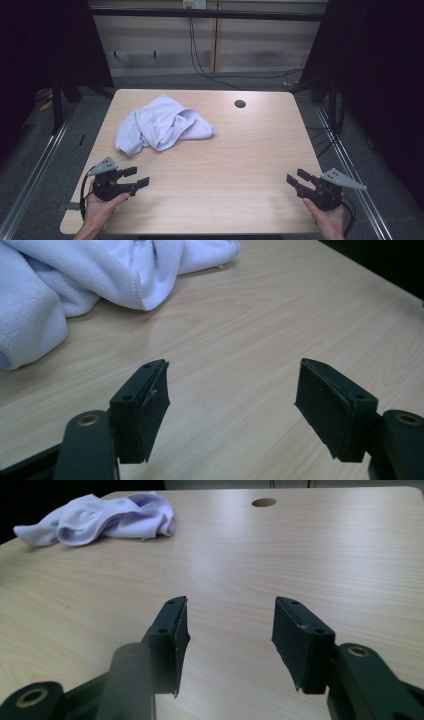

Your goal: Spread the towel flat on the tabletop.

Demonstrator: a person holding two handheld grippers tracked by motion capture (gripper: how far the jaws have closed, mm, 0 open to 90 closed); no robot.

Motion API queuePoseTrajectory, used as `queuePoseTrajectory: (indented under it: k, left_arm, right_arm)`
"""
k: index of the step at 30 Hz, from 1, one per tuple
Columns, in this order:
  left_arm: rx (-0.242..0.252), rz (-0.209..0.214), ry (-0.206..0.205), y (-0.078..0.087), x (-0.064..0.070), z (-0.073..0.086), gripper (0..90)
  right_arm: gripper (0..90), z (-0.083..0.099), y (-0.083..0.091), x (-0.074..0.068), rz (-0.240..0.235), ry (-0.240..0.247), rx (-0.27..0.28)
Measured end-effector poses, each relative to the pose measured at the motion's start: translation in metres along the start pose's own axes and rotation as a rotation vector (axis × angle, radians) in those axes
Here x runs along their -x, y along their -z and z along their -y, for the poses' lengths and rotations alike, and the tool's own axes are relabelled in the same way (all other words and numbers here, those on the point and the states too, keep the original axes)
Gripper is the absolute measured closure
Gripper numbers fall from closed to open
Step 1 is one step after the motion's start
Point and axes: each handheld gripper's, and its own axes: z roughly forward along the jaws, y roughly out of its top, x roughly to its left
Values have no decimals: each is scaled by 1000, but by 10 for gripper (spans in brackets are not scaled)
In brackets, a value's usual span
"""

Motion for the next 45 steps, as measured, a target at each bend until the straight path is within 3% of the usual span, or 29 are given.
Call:
queuePoseTrajectory:
  k: [4, 7, 12, 16, 18, 19, 20, 21, 22, 23, 24, 27, 30, 31, 32, 33, 34, 35, 36, 43, 45]
  left_arm:
    - [11, -10, 7, -1, -9, -5, 339]
    - [12, -31, 1, -5, -17, -10, 396]
    - [11, -34, -40, -6, -24, -23, 499]
    - [-5, -71, -91, -9, -31, -41, 500]
    - [-15, -90, -89, -14, -40, -51, 455]
    - [-33, -97, -69, -20, -51, -61, 435]
    - [-33, -97, -69, -20, -51, -61, 431]
    - [-46, -120, -63, -26, -64, -68, 423]
    - [-46, -120, -63, -26, -64, -68, 412]
    - [-52, -153, -58, -30, -72, -69, 412]
    - [-66, -184, -38, -34, -80, -68, 368]
    - [-102, -249, 25, -50, -105, -57, 356]
    - [-137, -265, 45, -56, -114, -54, 332]
    - [-154, -224, 67, -62, -118, -51, 339]
    - [-154, -224, 67, -62, -118, -51, 403]
    - [-180, -209, 53, -67, -115, -49, 403]
    - [-214, -218, 21, -73, -110, -46, 604]
    - [-211, -219, -20, -75, -106, -45, 604]
    - [-222, -202, -27, -76, -104, -46, 733]
    - [-243, -126, -93, -76, -82, -39, 768]
    - [-261, -73, -133, -75, -69, -34, 768]
  right_arm:
    - [451, 1, -4, -5, -16, 16, -27]
    - [395, 2, -12, -2, -72, 16, -86]
    - [369, 5, -17, -4, -113, 28, -141]
    - [356, 4, -15, -6, -134, 26, -153]
    - [346, 5, -18, -7, -130, 36, -171]
    - [341, 6, -20, -6, -137, 38, -176]
    - [341, 6, -20, -6, -137, 38, -176]
    - [340, 6, -22, -5, -143, 36, -182]
    - [340, 6, -22, -5, -143, 36, -182]
    - [340, 5, -23, -4, -146, 30, -188]
    - [337, 5, -25, -2, -155, 25, -193]
    - [337, 6, -26, -2, -164, 16, -203]
    - [337, 6, -25, -3, -168, 20, -204]
    - [337, 6, -25, -3, -172, 22, -200]
    - [337, 6, -25, -3, -172, 22, -200]
    - [337, 6, -25, -3, -172, 22, -200]
    - [337, 7, -25, -3, -179, 21, -204]
    - [337, 7, -25, -3, -179, 21, -204]
    - [337, 7, -26, -3, -186, 24, -207]
    - [345, 5, -28, -5, -194, 25, -210]
    - [345, 4, -29, -6, -186, 33, -205]
